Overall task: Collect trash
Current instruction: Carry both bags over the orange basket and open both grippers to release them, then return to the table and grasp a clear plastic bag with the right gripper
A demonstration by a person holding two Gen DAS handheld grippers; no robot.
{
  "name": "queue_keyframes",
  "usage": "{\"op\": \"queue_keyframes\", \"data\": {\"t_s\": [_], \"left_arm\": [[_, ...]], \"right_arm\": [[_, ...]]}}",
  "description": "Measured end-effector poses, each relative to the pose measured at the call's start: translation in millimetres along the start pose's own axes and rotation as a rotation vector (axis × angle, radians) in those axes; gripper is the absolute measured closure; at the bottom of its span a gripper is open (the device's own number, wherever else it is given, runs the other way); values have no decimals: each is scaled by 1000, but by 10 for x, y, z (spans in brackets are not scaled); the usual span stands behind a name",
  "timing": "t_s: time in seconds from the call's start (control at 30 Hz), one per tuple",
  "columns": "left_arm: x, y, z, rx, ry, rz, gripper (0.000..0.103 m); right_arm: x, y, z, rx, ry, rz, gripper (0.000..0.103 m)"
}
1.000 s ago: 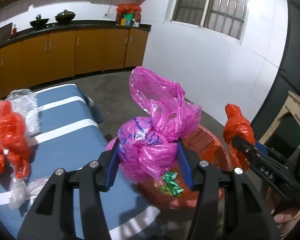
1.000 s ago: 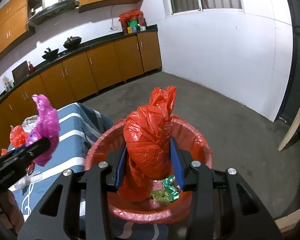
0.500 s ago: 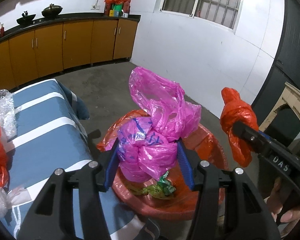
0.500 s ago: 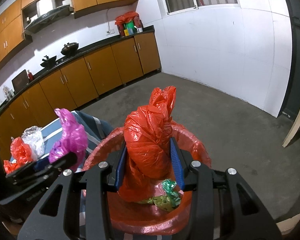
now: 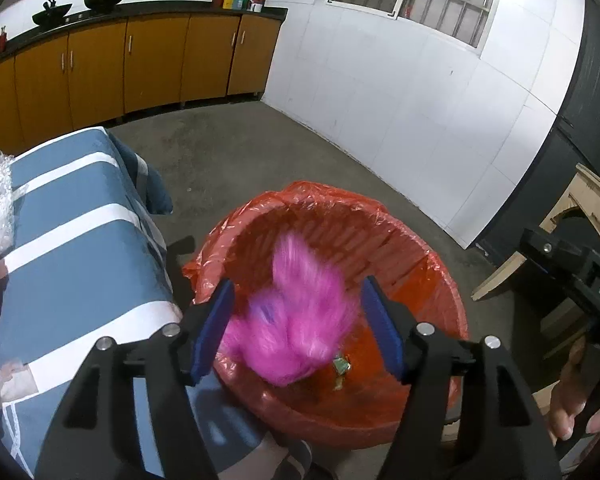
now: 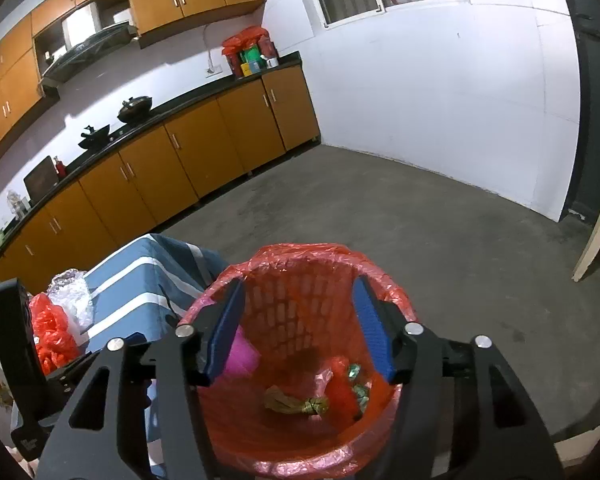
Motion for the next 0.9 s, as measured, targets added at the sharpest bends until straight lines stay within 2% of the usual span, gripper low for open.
{"op": "queue_keyframes", "data": {"t_s": [0.1,0.17,0.2,0.27,0.33,0.47,0.67,0.77,0.9], "left_arm": [[-48,7,-62,15,-27,-3,31],[-108,2,-141,39,-75,-3,23],[-158,6,-211,59,-123,0,16],[-250,19,-326,87,-185,-1,10],[-362,51,-449,95,-235,-6,5],[-604,109,-703,116,-300,-21,4],[-1062,177,-1220,198,-422,-52,4],[-1421,234,-1607,253,-505,-88,4],[-1880,356,-2043,289,-583,-156,4]], "right_arm": [[14,3,-37,22,26,0,31],[24,-10,-90,55,63,-12,12],[30,-22,-115,69,86,-22,9],[-5,-45,-183,110,149,-78,5],[-91,-43,-209,129,169,-127,4],[-296,-13,-249,139,143,-173,4],[-686,50,-276,133,70,-214,4],[-968,98,-284,129,20,-245,4],[-1450,241,-283,118,-67,-288,4]]}}
Point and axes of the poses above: each gripper's, at about its wrist camera, not at the fingertips, and z roughly the way its jaws point, x to its right, y to its underside, the point moved 8 cm from there along z, roughly the way its jaws point, and after that the axes turned 3 degrees about y, right-handed, at the moved point
